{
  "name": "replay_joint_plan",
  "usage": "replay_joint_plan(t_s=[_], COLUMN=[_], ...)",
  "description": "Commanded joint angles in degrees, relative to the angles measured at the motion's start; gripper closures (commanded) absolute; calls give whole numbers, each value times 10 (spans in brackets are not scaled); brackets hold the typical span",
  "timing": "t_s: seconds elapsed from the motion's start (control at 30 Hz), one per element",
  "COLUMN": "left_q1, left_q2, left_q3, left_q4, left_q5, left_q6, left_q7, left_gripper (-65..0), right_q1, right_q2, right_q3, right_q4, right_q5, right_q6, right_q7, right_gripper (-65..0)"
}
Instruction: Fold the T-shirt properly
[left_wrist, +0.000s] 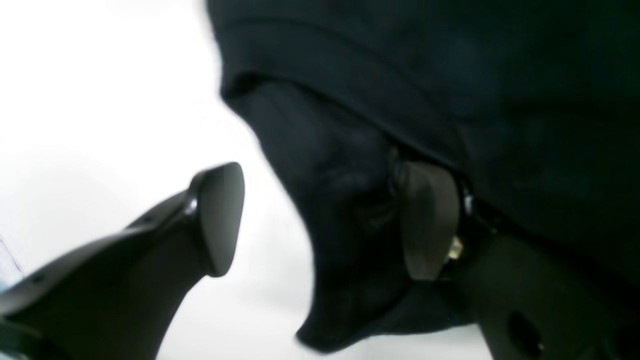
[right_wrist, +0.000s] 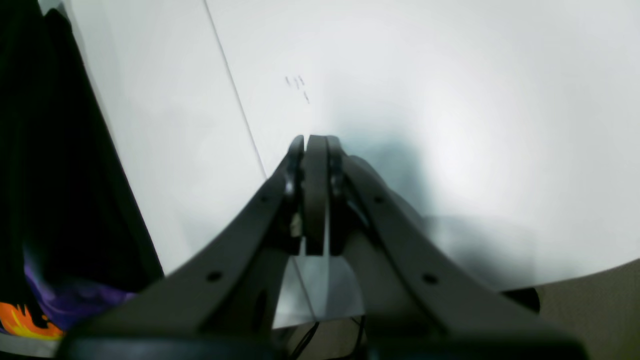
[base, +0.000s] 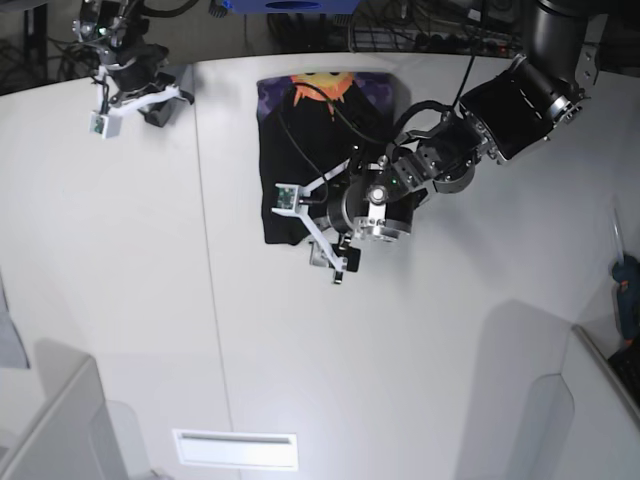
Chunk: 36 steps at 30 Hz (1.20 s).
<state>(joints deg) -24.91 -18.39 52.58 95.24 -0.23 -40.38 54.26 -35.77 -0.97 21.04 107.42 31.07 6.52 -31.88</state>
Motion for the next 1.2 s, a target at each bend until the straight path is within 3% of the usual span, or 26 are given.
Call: replay_joint_plan(t_s=[0.0, 0.13, 0.23, 0.3, 0.37, 0.4, 0.53, 0.6, 0.77, 0.87, 1.03, 1.17], left_q1=[-14, -10, 9, 33, 68, 89, 169, 214, 385, 482, 628, 725], left_q2=[8, 16, 14, 13, 12, 11, -3, -4, -52, -66, -63, -23], left_q3=[-21, -104, -170, -215, -249, -269, -362, -408, -502, -553, -639, -672], left_q4=[11, 48, 97, 130, 156, 165, 176, 179, 179, 179, 179, 178], left_q5=[6, 3, 3, 3, 8, 10, 9, 5, 4, 3, 3, 6], left_q6=[4, 4, 4, 4, 4, 4, 6, 6, 5, 5, 5, 5], left_q7=[-2, -1, -1, -1, -4, -6, -10, -43, -265, -365, -443, -466], left_gripper=[-457, -454, -380, -247, -59, 0, 0, 0, 0, 0, 0, 0], right_q1=[-2, -4, -10, -12, -14, -15, -30, -39, -93, -124, -174, -212], right_q2=[2, 3, 7, 10, 23, 25, 26, 28, 26, 26, 28, 27], right_q3=[1, 1, 1, 4, 6, 7, 28, 38, 47, 47, 47, 45], right_q4=[11, 11, 11, 11, 11, 12, 17, 30, 87, 87, 84, 83], right_q5=[5, 5, 4, 3, 3, 3, 2, -5, -107, -154, -236, -294], right_q6=[5, 5, 6, 19, 50, 64, 97, 102, 153, 179, 221, 268], right_q7=[11, 9, 10, 11, 11, 12, 12, 16, 40, 46, 44, 43], right_gripper=[0, 0, 0, 0, 0, 0, 0, 0, 0, 0, 0, 0])
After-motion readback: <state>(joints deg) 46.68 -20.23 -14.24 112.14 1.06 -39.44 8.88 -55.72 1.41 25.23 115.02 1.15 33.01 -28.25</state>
